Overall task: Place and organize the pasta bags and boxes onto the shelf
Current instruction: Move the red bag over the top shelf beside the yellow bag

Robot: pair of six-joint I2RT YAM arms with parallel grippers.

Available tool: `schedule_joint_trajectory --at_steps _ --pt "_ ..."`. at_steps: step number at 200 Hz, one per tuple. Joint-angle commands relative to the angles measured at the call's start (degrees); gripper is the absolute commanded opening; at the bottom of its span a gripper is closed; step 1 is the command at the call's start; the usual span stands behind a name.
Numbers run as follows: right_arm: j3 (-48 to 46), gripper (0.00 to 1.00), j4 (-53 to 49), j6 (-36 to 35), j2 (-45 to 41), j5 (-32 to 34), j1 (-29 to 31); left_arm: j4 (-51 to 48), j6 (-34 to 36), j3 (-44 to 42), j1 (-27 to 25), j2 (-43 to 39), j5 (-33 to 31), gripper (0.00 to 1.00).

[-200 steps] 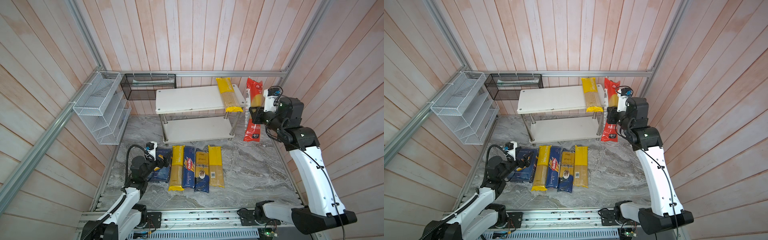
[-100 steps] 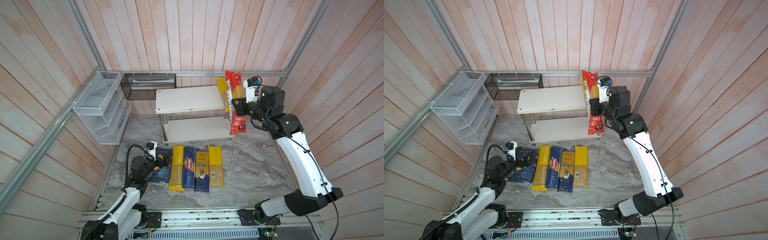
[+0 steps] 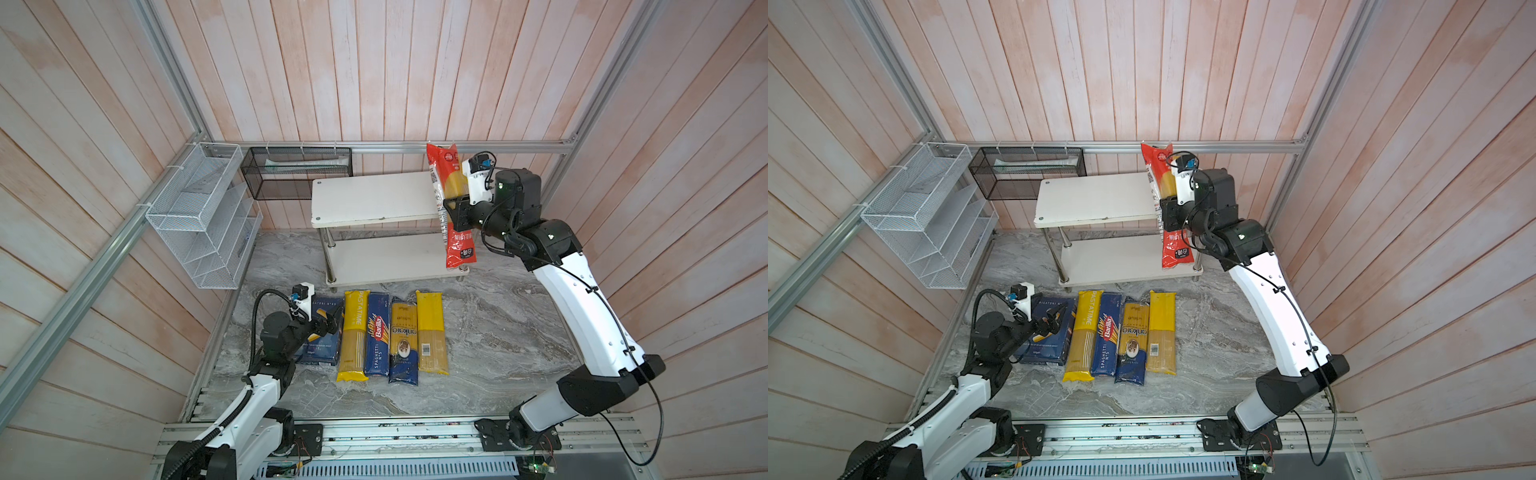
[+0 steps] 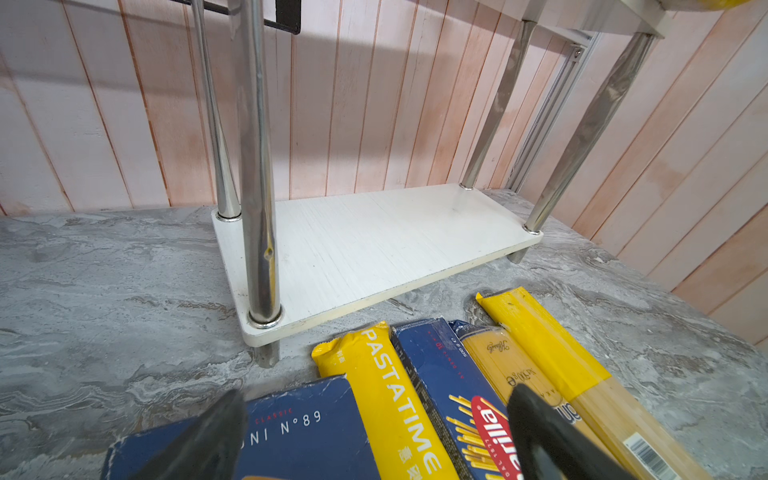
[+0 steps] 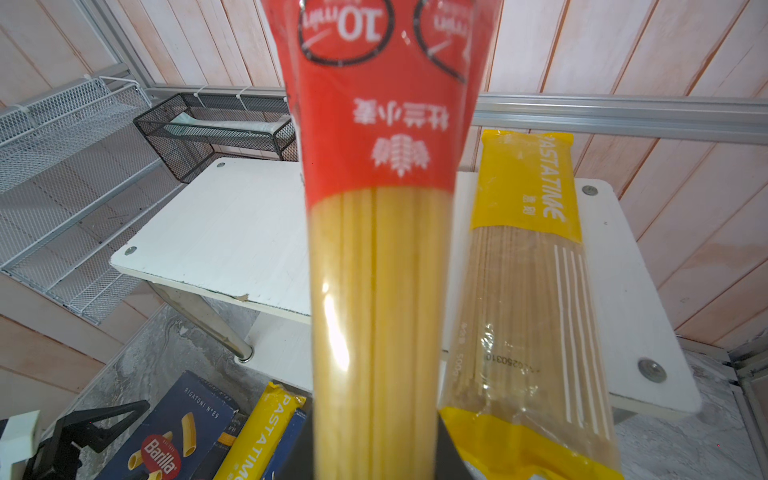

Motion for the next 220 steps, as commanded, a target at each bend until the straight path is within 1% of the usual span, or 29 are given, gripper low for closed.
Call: schedule_joint_trajectory --at_steps 1,34,71,130,143,168,194,220 --pt "4.85 0.00 7.11 -0.69 0.75 0.84 0.73 1.28 -0.30 -1.00 -0.08 -0.96 -0.60 1.00" --pt "9.79 0.00 4.72 -1.24 4.13 1.32 1.55 1.35 -0.31 -1.11 -0.08 -1.07 -0.68 1.00" --pt "12.12 0.00 4.77 -1.32 6.43 1.59 1.66 1.29 -0.31 -1.11 -0.10 -1.19 -0.68 1.00" --pt "19.24 0.00 1.76 -1.65 11.87 1.63 1.65 1.35 -0.24 -1.10 -0.13 -1.16 -0.68 1.00" --pt "20.13 0.00 1.67 -1.90 12.66 2.57 1.63 1.35 -0.31 -1.11 -0.04 -1.13 -0.62 1.00" --pt "21.28 0.00 1.29 -2.35 14.34 6.82 1.68 1.28 -0.31 -1.02 -0.07 -1.02 -0.55 1.00" --pt "22.29 0.00 1.66 -2.97 16.35 7.56 1.70 1.28 -0.27 -1.05 -0.13 -0.99 -0.55 1.00" --pt "27.25 0.00 -0.24 -3.48 19.74 8.20 1.61 1.28 -0.31 -1.02 -0.05 -0.99 -0.60 1.00"
